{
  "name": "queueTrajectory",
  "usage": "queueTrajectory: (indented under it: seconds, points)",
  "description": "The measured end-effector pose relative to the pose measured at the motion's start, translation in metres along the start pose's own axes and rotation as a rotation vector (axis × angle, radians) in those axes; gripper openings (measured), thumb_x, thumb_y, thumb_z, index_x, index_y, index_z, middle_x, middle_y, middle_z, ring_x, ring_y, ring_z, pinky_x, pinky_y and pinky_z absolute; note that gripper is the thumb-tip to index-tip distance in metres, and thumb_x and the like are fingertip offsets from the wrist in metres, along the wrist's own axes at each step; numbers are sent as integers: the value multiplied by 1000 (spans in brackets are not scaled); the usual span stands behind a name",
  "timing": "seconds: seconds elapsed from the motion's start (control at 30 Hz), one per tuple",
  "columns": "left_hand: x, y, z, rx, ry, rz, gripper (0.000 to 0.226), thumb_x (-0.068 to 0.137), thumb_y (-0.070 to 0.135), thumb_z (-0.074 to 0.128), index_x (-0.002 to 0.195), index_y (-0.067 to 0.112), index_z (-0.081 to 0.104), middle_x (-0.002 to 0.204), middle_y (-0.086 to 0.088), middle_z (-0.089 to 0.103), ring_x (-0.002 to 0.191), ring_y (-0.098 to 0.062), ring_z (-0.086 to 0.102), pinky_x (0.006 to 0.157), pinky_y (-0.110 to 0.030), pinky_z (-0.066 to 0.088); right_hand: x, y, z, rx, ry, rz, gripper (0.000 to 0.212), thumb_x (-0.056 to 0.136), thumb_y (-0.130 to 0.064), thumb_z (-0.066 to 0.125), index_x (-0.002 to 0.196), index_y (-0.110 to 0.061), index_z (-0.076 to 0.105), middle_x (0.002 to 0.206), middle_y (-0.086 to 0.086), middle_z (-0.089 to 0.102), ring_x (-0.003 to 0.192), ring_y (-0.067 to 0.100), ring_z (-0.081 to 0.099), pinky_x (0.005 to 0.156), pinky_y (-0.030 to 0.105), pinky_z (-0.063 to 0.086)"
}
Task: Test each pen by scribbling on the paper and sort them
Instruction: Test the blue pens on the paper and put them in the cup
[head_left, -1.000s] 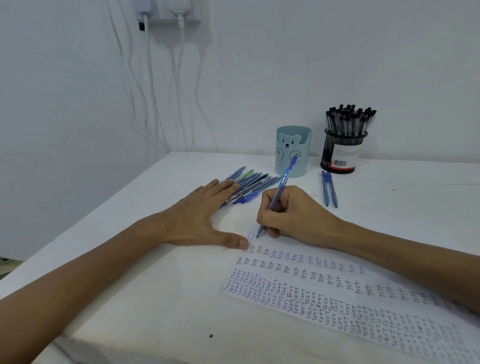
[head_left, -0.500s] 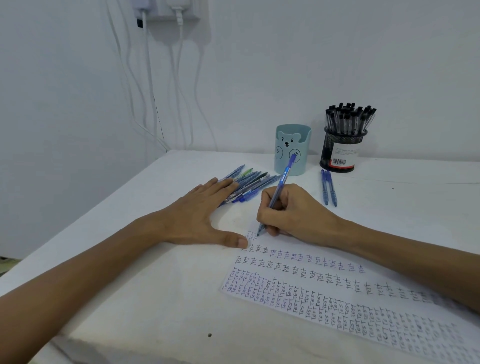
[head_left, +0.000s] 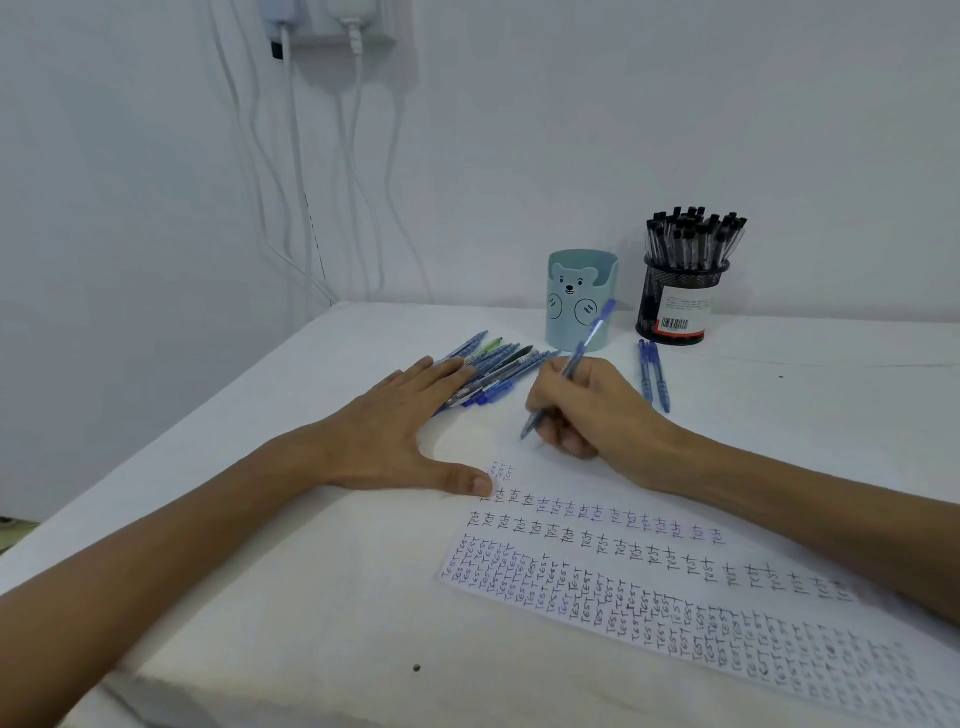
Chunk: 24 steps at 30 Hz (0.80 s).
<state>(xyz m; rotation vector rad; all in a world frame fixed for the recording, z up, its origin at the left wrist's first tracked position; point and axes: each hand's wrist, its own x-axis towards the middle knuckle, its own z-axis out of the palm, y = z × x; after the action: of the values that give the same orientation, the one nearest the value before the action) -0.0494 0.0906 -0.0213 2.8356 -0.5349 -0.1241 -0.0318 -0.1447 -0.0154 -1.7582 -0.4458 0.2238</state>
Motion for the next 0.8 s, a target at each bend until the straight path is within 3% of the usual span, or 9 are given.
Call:
queueTrajectory:
  seconds: [0.17,0.23,0.33,0.43,0.53,0.7,0.8]
  points:
    - [0,0,0,8,0,-11,152,40,113,33,164,32,-1,169,23,-4,156,-2,-10,123,-22,-1,7,-1,-3,298,17,91,40,105,-30,51,72,-10,63,69,4,60,58,13,51,45,18,40]
    - [0,1,-1,11,-3,-12,152,40,113,33,164,32,-2,169,23,-4,156,-2,-10,122,-21,-2,7,1,-3,265,-9,55,33,100,-35,59,87,-6,68,75,2,62,64,13,54,51,20,43]
    - [-1,2,-2,6,-9,-2,153,39,113,32,164,32,-1,162,29,0,147,9,-10,118,-17,-3,6,1,-4,310,-7,15,25,94,-22,68,108,-4,57,77,8,63,58,18,59,47,21,47]
    - [0,2,-3,8,-6,-2,153,39,113,32,164,31,-1,166,27,-3,151,6,-10,120,-18,-2,7,-2,-4,411,28,67,21,99,-27,61,102,-8,53,79,12,65,55,19,63,49,22,54]
    - [-1,1,-1,3,-1,-8,153,39,113,33,164,31,-1,169,23,-3,156,-1,-10,122,-20,-2,7,-5,-5,466,48,147,32,106,-37,47,91,-11,55,77,13,69,55,21,67,49,27,58]
    - [-1,3,-2,-5,-5,-17,153,38,113,33,164,32,-2,169,23,-4,156,-2,-11,123,-22,-2,7,-5,-8,433,-6,114,38,105,-44,46,93,-11,62,79,13,70,56,20,64,48,25,56]
    - [-1,3,-2,1,-1,-7,152,40,113,33,164,33,-2,169,23,-3,156,-2,-10,122,-20,-2,7,-3,-8,335,17,90,42,102,-44,53,102,-6,69,70,9,66,48,16,56,41,20,45]
